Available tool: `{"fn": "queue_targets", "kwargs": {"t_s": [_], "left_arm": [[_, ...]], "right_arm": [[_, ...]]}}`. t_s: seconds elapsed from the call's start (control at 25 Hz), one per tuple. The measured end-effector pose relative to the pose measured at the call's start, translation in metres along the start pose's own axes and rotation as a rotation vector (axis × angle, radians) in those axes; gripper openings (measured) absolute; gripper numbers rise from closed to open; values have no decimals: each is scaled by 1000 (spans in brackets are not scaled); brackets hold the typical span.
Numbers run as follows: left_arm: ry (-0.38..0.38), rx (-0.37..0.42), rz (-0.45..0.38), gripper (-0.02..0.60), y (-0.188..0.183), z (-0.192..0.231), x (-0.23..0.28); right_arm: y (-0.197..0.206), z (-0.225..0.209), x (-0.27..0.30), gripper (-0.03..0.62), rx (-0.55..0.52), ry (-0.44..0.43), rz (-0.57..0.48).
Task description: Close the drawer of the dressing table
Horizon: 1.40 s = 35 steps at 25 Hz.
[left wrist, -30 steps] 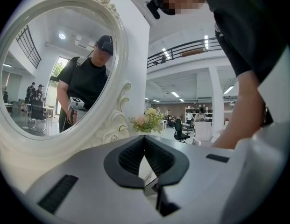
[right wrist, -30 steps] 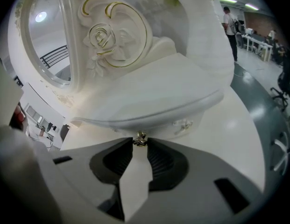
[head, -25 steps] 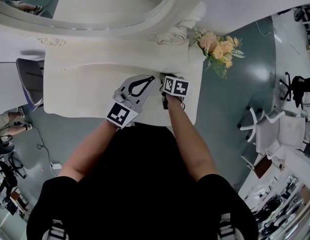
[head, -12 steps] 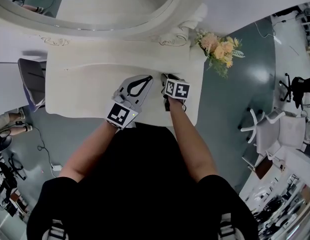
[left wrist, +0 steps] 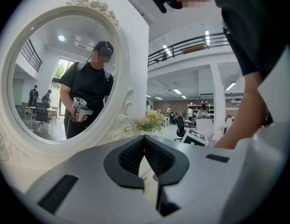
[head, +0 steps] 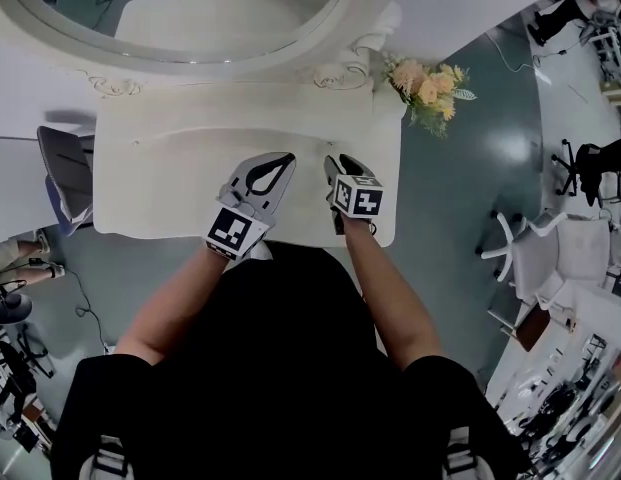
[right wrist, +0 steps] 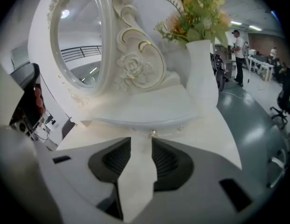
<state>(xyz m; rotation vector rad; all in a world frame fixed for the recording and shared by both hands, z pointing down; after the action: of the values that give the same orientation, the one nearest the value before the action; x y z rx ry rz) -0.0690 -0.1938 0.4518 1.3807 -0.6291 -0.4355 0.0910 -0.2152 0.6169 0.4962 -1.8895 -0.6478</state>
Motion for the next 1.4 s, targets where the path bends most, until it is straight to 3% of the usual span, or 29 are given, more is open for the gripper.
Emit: {"fn": "queue_targets", "kwargs": {"t_s": [0.24, 0.76, 1.0, 1.2, 1.4], "left_arm": [[3, 2, 2, -7, -13, -5, -21], [81, 10, -63, -8, -63, -43, -56], [89, 19, -98, -8, -85, -57, -69], [104, 30, -106, -8, -92, -66, -76], [122, 42, -114, -7, -99, -75, -81]], "right_arm": [[-28, 32, -50, 126, -20, -76, -191], [-71, 109, -185, 104, -242, -219, -517], [-78, 138, -233, 75, -346, -245, -601], [-76, 151, -258, 4, -401, -238, -652], [-74, 159, -274, 3, -436, -229, -680]]}}
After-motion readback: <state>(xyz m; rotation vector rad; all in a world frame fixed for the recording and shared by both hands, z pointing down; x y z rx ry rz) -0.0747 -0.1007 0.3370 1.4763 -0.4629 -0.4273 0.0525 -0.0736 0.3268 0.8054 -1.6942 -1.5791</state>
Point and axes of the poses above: the fingertips, and each gripper's own axes: x forward along the fingers, z to its left, y out of its underside, the point moved 5 cm from there along -x, backward along the fingers, and after that the axes turned 1 degree about -x, right-handed, at the moved point
